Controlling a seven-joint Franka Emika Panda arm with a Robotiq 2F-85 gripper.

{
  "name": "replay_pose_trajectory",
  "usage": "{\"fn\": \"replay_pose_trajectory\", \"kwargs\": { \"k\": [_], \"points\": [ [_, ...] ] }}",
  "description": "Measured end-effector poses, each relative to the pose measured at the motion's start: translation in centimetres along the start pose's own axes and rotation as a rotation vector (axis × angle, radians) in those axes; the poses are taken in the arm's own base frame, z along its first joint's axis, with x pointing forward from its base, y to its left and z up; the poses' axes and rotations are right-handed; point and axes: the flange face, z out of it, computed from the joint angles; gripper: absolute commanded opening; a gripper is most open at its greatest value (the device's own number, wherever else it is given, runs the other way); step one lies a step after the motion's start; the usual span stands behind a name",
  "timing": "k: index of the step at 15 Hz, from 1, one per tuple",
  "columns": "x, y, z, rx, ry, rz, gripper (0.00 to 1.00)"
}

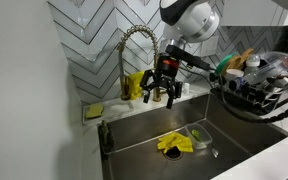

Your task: Remove the sponge from the case inside the sink on the left and put it on the top left side of the sink

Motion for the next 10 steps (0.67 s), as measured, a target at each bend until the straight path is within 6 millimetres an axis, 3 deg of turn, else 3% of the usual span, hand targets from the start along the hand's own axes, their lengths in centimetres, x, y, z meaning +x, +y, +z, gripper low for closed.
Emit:
{"fn": "replay_pose_trajectory", "kwargs": {
  "k": [5, 10],
  "points": [
    [0.4, -0.3, 0.2, 0.005, -0.003, -0.020, 1.00],
    [2.8, -4.8, 3.9, 0.016, -0.048, -0.028, 1.00]
  ]
}}
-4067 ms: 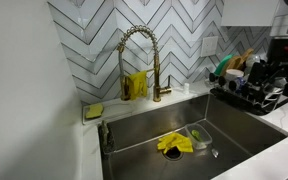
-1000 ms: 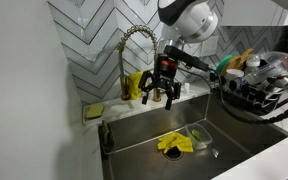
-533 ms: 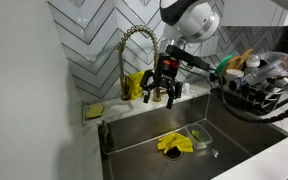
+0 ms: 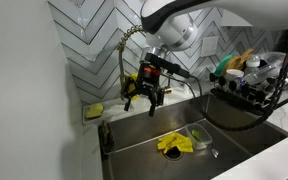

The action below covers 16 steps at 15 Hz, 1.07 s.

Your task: Remove the sponge from the case inside the sink on the left and put it on the top left side of the sink

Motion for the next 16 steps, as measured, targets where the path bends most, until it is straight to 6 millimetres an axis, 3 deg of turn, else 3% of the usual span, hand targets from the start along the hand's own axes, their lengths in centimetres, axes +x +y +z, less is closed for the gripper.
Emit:
{"fn": "replay_pose_trajectory", "kwargs": {
  "k": [4, 8, 16],
  "points": [
    [1.1, -3.0, 3.3, -0.079, -0.011, 0.060, 1.00],
    [2.4, -3.6, 5.3, -0.277, -0.003, 0.047, 1.00],
    [3.8, -3.8, 5.2, -0.326, 0.063, -0.002, 1.00]
  ]
}}
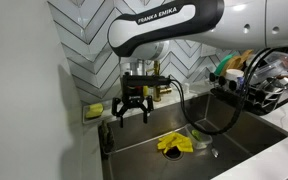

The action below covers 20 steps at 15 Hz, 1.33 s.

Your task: Remove the sponge from the case inside the sink on the left and put it on the top left side of the sink

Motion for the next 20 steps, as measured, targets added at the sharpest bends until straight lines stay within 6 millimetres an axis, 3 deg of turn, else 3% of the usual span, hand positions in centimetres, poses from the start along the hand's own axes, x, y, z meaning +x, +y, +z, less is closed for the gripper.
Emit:
{"fn": "replay_pose_trajectory", "kwargs": {
  "k": [10, 15, 20],
  "points": [
    [2.3, -3.5, 1.2, -0.046, 0.277, -0.099, 1.00],
    [3.1, -3.5, 2.4, -0.058, 0.345, -0.128, 1.00],
    [3.1, -3.5, 2.3, -0.057, 0.351, -0.131, 1.00]
  ]
}}
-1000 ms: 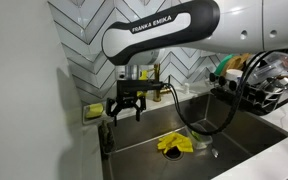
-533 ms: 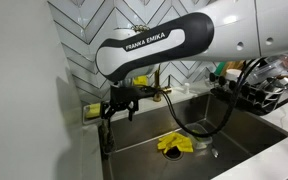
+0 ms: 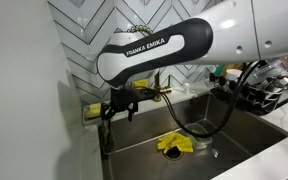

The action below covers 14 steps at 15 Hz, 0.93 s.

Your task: Remove the sponge from the case inside the sink on the left and put it on the top left side of the sink

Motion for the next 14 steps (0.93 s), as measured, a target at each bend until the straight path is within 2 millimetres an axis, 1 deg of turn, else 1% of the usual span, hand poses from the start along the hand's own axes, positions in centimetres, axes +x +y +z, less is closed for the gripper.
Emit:
{"fn": "replay_pose_trajectory", "kwargs": {
  "k": [3, 8, 14],
  "points": [
    [0.7, 0.1, 0.0, 0.017, 0.054, 0.003, 1.00],
    [1.9, -0.4, 1.3, 0.059, 0.151, 0.013, 1.00],
    [1.9, -1.2, 2.4, 0.098, 0.153, 0.073, 1.00]
  ]
}}
